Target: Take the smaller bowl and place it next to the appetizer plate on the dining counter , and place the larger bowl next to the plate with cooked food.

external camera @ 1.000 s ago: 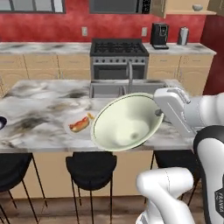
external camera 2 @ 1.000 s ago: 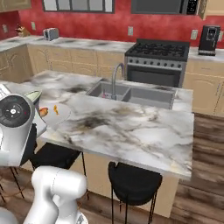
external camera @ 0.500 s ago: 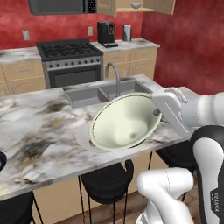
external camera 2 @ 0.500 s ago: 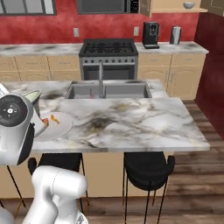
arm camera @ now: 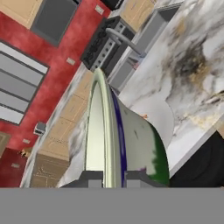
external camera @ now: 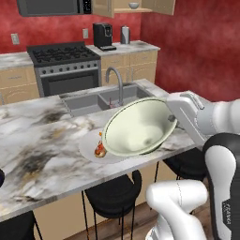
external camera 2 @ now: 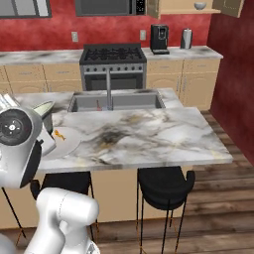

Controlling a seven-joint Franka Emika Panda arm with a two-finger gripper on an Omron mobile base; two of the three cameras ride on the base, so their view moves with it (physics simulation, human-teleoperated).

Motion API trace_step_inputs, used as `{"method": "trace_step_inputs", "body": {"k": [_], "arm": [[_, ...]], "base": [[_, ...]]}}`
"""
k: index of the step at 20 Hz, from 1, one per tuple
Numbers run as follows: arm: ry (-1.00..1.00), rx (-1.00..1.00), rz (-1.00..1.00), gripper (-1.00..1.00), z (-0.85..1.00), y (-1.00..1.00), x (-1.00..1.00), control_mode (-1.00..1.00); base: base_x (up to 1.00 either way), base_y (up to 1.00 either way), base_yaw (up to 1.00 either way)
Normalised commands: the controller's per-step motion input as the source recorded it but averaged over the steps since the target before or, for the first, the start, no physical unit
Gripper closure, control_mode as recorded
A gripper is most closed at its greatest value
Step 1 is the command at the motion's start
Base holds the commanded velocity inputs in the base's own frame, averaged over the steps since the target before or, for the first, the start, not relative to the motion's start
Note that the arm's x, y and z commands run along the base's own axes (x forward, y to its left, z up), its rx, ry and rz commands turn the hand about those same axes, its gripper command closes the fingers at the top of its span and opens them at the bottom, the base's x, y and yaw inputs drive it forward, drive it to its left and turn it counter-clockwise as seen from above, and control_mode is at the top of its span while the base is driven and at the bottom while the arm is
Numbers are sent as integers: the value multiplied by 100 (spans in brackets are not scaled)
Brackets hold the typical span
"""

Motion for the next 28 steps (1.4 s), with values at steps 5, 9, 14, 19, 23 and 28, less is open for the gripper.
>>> {"method": "trace_step_inputs", "body": {"k": [5,9,14,19,23,28], "arm": [[-8,2,-1,100,-6,-66,0,-100],[0,5,0,100,-11,-68,8,-100],[9,24,0,100,-1,-71,32,-100],[21,33,-4,100,-5,-71,58,-100],[13,12,-6,100,-21,-22,80,-100],[0,-5,-6,100,-30,0,76,-100]], "base": [[0,0,0],[0,0,0],[0,0,0],[0,0,0],[0,0,0],[0,0,0]]}}
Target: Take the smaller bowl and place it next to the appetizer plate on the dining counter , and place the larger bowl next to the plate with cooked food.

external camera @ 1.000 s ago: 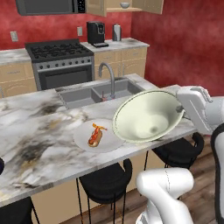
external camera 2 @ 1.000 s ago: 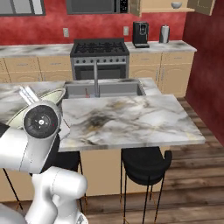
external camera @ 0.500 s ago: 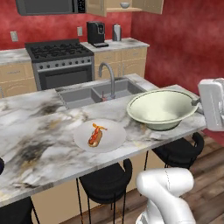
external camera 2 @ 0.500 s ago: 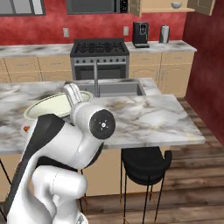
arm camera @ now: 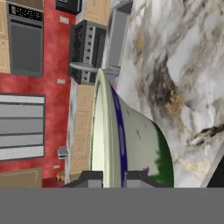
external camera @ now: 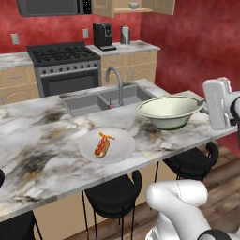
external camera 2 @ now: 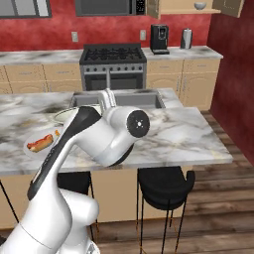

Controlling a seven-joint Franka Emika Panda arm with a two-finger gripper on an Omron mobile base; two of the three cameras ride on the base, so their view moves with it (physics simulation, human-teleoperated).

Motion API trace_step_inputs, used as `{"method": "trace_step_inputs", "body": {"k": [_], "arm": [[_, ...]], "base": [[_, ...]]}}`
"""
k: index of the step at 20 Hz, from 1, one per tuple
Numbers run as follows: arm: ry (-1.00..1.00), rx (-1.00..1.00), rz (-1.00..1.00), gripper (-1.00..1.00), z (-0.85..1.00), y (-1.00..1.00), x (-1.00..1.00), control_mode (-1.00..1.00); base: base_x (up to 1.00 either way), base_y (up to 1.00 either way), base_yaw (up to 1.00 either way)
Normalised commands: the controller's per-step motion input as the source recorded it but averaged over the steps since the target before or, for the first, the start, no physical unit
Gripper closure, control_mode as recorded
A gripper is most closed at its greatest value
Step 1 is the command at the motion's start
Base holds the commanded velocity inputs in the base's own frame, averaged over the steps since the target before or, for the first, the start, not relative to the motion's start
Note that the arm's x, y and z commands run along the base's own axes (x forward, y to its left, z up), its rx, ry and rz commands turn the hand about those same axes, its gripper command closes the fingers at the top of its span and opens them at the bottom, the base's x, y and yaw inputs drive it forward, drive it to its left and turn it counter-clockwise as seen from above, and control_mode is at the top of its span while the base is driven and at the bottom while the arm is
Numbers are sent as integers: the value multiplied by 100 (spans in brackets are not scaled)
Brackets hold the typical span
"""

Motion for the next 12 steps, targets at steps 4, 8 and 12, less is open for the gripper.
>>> {"method": "trace_step_inputs", "body": {"k": [4,8,12], "arm": [[0,-8,-1,100,-34,1,34,-100],[0,-2,0,100,-37,0,17,-100],[0,-1,0,100,-38,0,21,-100]], "base": [[0,0,0],[0,0,0],[0,0,0]]}}
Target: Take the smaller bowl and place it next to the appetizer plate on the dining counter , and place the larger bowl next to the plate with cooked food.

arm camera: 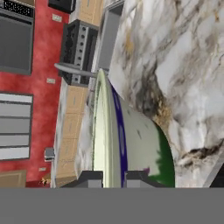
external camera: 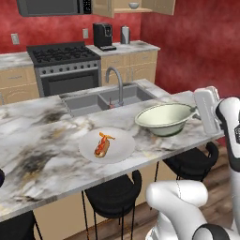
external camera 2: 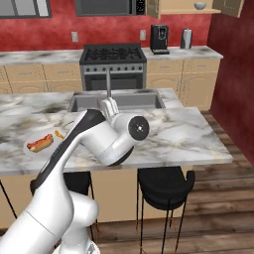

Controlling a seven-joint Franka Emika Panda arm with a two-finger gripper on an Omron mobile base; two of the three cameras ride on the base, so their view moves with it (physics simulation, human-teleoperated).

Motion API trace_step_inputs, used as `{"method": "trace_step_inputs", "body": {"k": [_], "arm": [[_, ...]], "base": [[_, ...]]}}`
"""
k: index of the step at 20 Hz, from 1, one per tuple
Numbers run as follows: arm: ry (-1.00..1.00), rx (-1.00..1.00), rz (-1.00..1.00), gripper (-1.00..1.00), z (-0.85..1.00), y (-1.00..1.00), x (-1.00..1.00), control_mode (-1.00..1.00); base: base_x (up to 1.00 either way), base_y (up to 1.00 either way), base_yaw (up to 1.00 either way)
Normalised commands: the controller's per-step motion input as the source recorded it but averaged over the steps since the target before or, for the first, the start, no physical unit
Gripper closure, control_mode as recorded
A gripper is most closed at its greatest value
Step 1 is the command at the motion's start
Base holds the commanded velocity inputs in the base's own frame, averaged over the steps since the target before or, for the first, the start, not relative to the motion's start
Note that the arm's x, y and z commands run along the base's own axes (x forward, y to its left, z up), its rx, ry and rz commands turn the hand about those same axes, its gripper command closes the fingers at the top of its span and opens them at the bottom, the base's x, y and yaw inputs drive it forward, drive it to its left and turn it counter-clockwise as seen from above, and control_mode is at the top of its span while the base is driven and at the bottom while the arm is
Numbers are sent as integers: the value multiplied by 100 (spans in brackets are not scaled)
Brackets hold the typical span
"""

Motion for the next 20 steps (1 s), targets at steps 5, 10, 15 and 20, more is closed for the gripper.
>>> {"method": "trace_step_inputs", "body": {"k": [5,10,15,20], "arm": [[7,0,0,100,-30,0,24,-100],[6,-1,0,100,-34,0,29,-100],[3,-2,0,100,-36,0,33,-100],[0,-3,0,100,-37,0,37,-100]], "base": [[0,0,0],[0,0,0],[0,0,0],[0,0,0]]}}
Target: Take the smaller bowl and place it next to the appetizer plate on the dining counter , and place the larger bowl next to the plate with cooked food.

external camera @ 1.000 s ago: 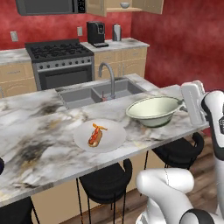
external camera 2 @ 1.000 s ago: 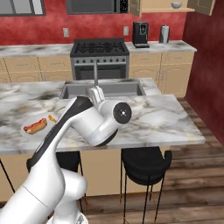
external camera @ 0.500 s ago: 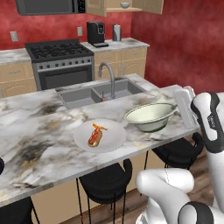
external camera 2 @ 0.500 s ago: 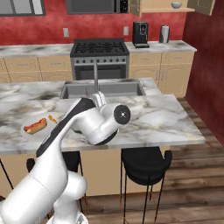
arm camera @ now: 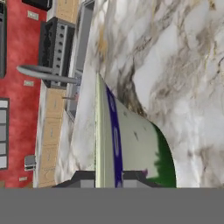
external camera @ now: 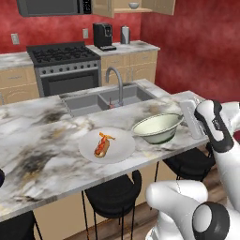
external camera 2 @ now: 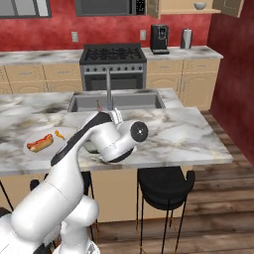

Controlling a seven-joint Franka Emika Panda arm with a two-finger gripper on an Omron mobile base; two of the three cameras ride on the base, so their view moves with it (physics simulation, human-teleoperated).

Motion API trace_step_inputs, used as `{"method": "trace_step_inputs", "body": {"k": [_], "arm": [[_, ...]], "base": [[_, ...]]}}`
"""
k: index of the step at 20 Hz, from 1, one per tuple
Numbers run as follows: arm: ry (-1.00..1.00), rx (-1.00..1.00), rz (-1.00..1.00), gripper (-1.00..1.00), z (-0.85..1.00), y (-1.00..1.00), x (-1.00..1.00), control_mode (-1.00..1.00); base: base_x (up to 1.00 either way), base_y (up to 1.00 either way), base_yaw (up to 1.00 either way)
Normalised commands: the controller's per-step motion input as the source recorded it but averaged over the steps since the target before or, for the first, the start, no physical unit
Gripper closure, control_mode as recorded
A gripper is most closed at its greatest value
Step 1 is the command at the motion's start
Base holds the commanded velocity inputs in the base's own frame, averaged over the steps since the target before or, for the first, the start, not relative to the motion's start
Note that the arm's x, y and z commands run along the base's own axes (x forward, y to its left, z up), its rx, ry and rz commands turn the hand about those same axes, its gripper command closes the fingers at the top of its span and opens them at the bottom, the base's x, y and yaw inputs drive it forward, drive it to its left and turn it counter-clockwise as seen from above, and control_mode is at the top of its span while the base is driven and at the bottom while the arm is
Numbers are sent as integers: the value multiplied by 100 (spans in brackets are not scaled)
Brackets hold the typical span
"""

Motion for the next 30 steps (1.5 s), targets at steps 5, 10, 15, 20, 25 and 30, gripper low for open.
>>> {"method": "trace_step_inputs", "body": {"k": [5,10,15,20,25,30], "arm": [[0,-3,0,100,-35,0,37,-100],[-1,-6,0,100,-33,4,30,-100],[-4,-7,-4,100,-36,43,47,-100],[0,-6,-8,100,-34,68,32,-100],[0,-6,-9,100,-37,48,2,-100],[4,-6,-12,100,-50,11,-52,-100]], "base": [[0,0,0],[0,0,0],[0,0,0],[0,0,0],[0,0,0],[0,0,0]]}}
